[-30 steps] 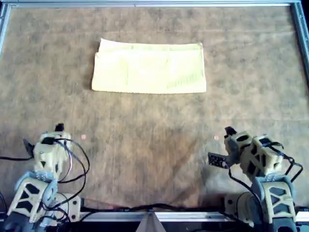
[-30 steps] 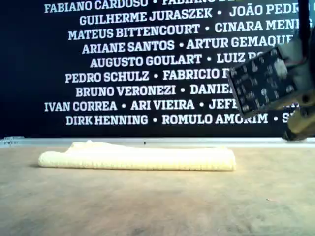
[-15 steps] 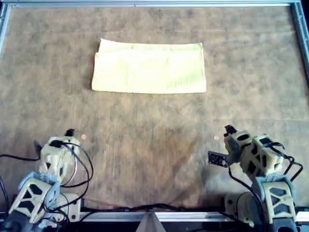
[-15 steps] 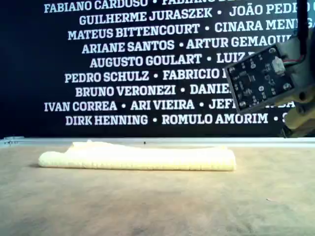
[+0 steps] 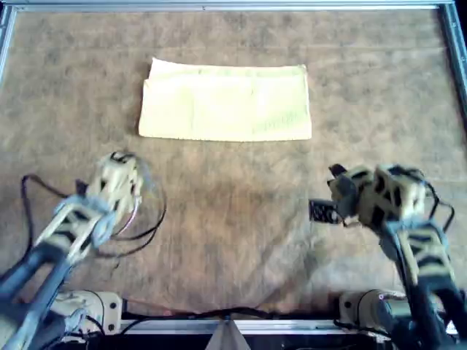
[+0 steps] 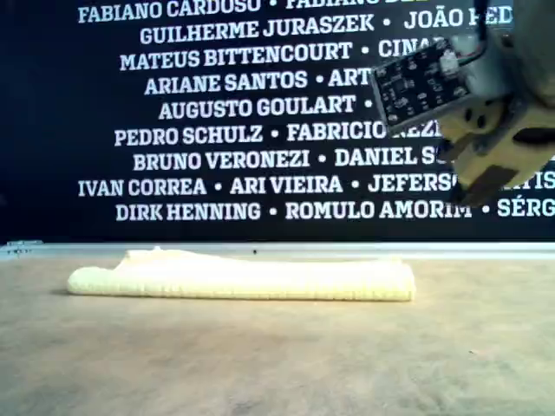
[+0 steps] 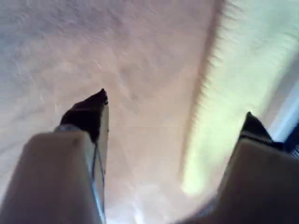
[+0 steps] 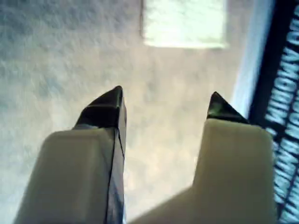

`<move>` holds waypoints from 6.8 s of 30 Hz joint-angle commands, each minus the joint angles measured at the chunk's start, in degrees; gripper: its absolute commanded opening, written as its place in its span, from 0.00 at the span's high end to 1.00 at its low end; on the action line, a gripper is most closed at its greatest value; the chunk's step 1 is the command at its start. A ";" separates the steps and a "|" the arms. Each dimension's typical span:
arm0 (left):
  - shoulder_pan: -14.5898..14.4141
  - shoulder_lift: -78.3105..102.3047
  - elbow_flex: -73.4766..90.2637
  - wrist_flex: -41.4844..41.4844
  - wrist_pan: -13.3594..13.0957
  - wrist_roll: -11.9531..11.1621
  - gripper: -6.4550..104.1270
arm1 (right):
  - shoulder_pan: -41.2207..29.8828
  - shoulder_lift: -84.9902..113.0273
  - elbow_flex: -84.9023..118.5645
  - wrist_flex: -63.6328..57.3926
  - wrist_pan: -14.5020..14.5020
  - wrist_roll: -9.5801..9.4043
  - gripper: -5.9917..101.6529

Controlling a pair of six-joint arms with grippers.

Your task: Fold a cloth

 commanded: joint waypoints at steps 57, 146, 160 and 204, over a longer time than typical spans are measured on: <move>3.87 -64.78 -69.52 -1.05 -9.58 -0.09 0.07 | 3.78 -68.55 -62.75 -7.38 0.26 -0.79 0.10; 2.02 -22.24 -15.64 -0.09 -8.53 7.21 0.88 | 2.81 -36.39 -22.06 -7.21 -0.70 -0.88 0.89; 0.62 5.98 2.02 0.00 -9.58 17.31 0.29 | 2.72 -19.95 -11.78 -6.06 0.18 -0.97 0.32; 1.14 63.11 32.34 -0.09 -9.67 17.31 0.28 | 4.66 52.21 32.87 -6.15 0.09 -2.37 0.30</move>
